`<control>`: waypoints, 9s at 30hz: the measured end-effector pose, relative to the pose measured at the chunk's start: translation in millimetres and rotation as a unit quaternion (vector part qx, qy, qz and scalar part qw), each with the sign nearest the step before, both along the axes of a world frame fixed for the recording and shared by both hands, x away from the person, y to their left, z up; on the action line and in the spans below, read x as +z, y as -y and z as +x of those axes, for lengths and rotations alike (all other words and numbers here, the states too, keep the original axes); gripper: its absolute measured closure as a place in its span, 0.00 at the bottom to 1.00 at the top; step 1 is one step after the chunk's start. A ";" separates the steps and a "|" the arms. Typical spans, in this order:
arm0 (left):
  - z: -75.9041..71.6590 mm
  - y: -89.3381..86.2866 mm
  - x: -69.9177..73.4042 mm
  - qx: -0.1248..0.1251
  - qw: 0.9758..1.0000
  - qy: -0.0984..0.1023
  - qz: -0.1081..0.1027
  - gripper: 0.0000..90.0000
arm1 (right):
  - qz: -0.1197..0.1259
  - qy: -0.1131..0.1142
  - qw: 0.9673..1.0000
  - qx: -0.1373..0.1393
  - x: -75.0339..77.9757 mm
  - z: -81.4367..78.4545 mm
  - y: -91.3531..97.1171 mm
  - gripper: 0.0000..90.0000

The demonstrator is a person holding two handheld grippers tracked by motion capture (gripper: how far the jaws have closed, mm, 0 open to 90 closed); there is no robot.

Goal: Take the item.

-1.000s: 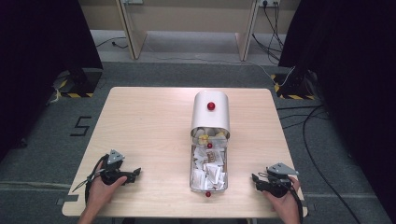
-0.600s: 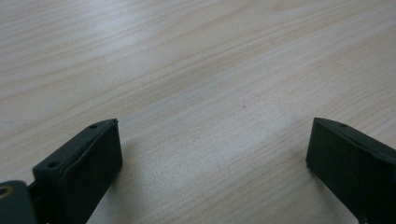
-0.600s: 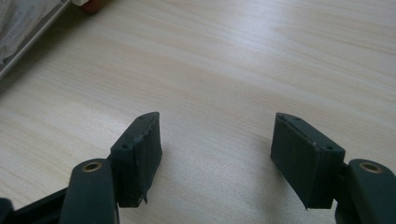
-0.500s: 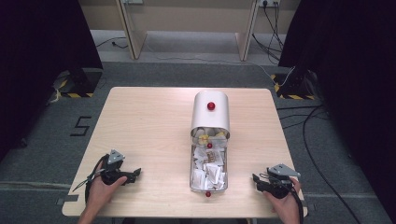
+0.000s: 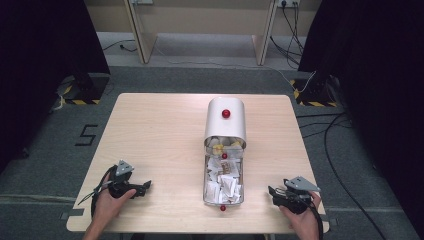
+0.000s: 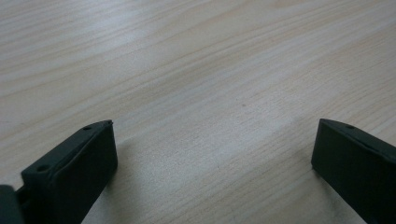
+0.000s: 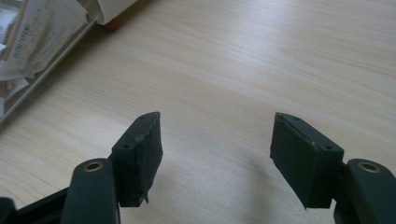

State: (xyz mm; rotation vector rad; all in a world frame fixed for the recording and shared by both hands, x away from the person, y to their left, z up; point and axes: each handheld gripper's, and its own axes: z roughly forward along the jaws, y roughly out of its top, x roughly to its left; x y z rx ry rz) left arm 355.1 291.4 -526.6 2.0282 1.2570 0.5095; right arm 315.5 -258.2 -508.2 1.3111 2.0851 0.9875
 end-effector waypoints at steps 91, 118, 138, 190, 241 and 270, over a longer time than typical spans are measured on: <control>0.2 0.2 0.0 -0.001 1.000 0.000 0.000 0.00 | 0.025 0.068 0.992 0.107 57.0 -32.0 -59.9 0.40; 0.1 0.2 0.0 0.000 1.000 0.000 0.000 0.00 | 0.026 0.064 0.987 0.145 56.4 -30.3 -87.8 0.40; 0.2 0.3 0.0 -0.001 1.000 0.000 0.000 0.00 | 0.019 0.054 0.983 0.177 49.9 -25.4 -112.5 0.42; 0.7 0.8 0.0 -0.002 1.000 0.000 0.000 0.00 | 0.009 0.064 0.979 0.194 26.0 -14.1 -129.4 0.88; 0.9 0.9 0.0 -0.002 1.000 0.000 0.000 0.00 | 0.043 0.112 0.978 0.171 57.4 -21.4 -105.2 0.93; 0.8 1.0 0.0 -0.002 1.000 0.000 0.000 0.00 | 0.046 0.144 0.981 0.123 76.5 -21.3 -69.7 0.93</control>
